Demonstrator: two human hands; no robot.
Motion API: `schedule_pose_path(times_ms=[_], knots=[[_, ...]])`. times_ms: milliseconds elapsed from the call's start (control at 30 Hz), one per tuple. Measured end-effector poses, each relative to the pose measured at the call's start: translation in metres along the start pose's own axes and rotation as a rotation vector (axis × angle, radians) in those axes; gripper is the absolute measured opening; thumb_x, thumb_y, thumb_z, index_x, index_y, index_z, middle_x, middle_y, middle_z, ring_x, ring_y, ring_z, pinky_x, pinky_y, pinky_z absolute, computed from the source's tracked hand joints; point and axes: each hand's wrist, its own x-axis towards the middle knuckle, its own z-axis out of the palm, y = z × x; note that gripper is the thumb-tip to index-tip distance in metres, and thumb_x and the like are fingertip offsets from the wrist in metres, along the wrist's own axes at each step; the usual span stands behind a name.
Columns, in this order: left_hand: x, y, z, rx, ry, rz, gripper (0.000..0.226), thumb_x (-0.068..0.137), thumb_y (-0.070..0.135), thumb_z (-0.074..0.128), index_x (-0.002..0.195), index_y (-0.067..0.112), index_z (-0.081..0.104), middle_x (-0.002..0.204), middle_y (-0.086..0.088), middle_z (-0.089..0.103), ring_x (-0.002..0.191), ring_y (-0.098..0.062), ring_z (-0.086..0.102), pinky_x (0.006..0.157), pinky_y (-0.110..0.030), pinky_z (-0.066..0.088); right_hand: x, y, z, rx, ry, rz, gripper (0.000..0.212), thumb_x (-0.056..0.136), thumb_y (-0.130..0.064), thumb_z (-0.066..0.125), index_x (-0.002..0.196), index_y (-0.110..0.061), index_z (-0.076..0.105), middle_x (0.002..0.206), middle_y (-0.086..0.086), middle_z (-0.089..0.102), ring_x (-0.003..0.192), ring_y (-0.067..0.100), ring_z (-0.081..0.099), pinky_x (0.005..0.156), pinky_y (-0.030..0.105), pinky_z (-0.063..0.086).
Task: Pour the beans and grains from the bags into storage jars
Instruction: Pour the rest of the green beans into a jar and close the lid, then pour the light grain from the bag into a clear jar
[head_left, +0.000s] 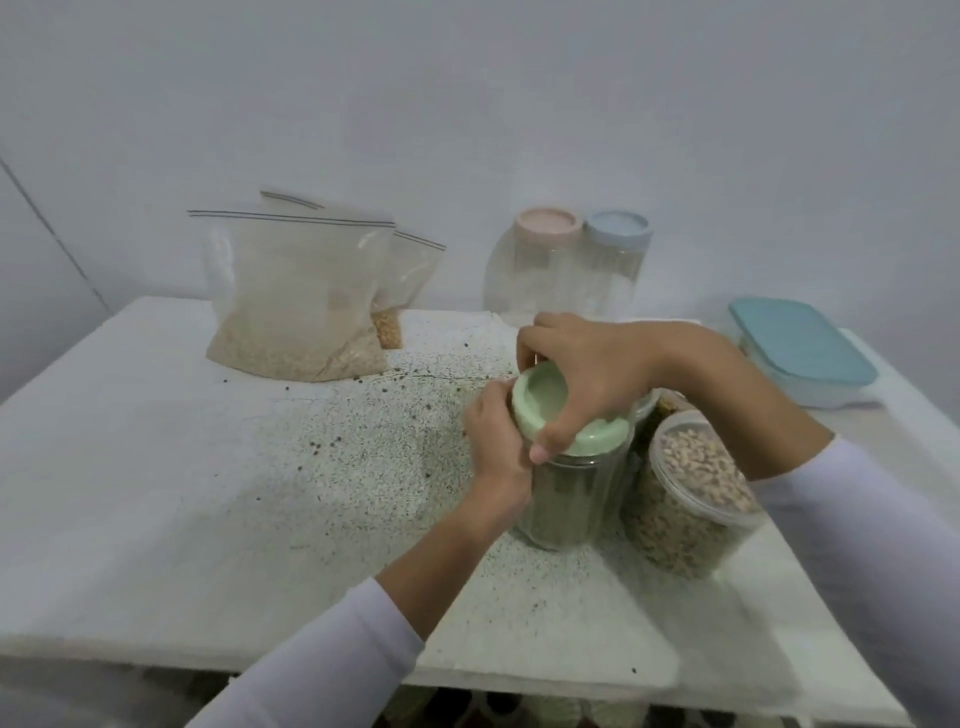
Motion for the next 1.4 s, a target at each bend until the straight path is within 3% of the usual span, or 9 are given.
schedule_pose_path(times_ms=[100,233,367,467,567,667,833,1067,1400], knots=[[-0.01,-0.004,0.003,0.002,-0.056,0.033,0.038,0.099,0.01,0.037,0.067,0.013,0.057,0.055,0.006,0.058,0.055,-0.006,0.053,0.049,-0.018,0.042,-0.004,-0.001,-0.001,-0.073,-0.1,0.047,0.078,0.059,-0.059,0.079,0.115,-0.026,0.034,0.113,-0.006,0.033,0.108,0.014,0.034,0.086,0.034,0.039],[-0.014,-0.004,0.002,-0.004,-0.133,0.052,0.023,0.099,0.011,0.037,0.087,0.017,0.056,0.079,0.0,0.06,0.073,-0.01,0.056,0.065,-0.025,0.047,-0.005,0.002,0.0,-0.118,-0.168,0.095,0.082,0.054,-0.064,0.077,0.11,-0.029,0.028,0.113,-0.006,0.032,0.11,0.015,0.034,0.084,0.033,0.037],[-0.013,-0.001,-0.002,0.004,-0.147,0.034,0.021,0.097,0.007,0.038,0.086,0.013,0.055,0.078,-0.001,0.058,0.07,-0.009,0.054,0.057,-0.017,0.047,-0.004,0.001,-0.001,-0.119,-0.195,0.104,0.082,0.055,-0.065,0.074,0.111,-0.03,0.026,0.117,-0.006,0.033,0.111,0.016,0.036,0.08,0.031,0.034],[-0.006,0.003,-0.009,0.088,-0.122,0.081,0.022,0.098,0.005,0.039,0.089,0.014,0.056,0.085,0.0,0.061,0.074,-0.007,0.058,0.064,-0.017,0.049,-0.007,0.006,-0.008,0.05,-0.191,0.129,0.076,0.059,-0.066,0.066,0.117,-0.03,0.035,0.118,-0.008,0.04,0.111,0.015,0.044,0.087,0.032,0.041],[0.015,0.01,-0.015,0.146,-0.042,0.136,0.023,0.095,0.0,0.042,0.091,0.016,0.058,0.089,-0.001,0.061,0.081,-0.01,0.058,0.074,-0.025,0.049,0.002,0.031,-0.014,0.232,-0.015,0.181,0.076,0.065,-0.068,0.06,0.124,-0.022,0.044,0.118,-0.007,0.051,0.107,0.014,0.052,0.093,0.032,0.044],[0.042,0.02,-0.014,0.2,0.02,0.164,0.028,0.093,-0.004,0.041,0.086,0.017,0.058,0.087,-0.001,0.061,0.079,-0.011,0.057,0.071,-0.024,0.048,0.034,0.07,-0.007,0.223,0.291,0.325,0.057,0.088,-0.047,0.06,0.122,-0.003,0.05,0.121,0.011,0.056,0.107,0.027,0.054,0.089,0.037,0.044],[0.088,0.034,0.008,0.279,-0.001,0.187,0.031,0.092,-0.005,0.039,0.082,0.017,0.058,0.084,0.0,0.061,0.077,-0.013,0.057,0.067,-0.023,0.047,0.077,0.133,0.0,0.225,0.648,0.659,0.063,0.088,-0.038,0.064,0.135,-0.006,0.037,0.138,0.018,0.032,0.125,0.035,0.034,0.094,0.043,0.039],[0.129,0.03,0.042,0.329,-0.029,0.176,0.03,0.091,-0.006,0.04,0.082,0.017,0.058,0.084,-0.001,0.061,0.077,-0.013,0.056,0.069,-0.025,0.046,0.108,0.176,-0.005,0.39,0.725,0.654,0.069,0.079,-0.045,0.072,0.136,-0.02,0.04,0.148,0.014,0.021,0.133,0.034,0.027,0.104,0.047,0.033],[0.151,0.027,0.068,0.349,-0.054,0.171,0.029,0.089,-0.008,0.041,0.084,0.015,0.058,0.083,-0.001,0.06,0.075,-0.013,0.055,0.067,-0.024,0.046,0.123,0.191,-0.01,0.661,0.839,0.604,0.046,0.075,-0.036,0.078,0.093,-0.013,0.043,0.117,0.01,0.04,0.106,0.033,0.049,0.092,0.044,0.044]])
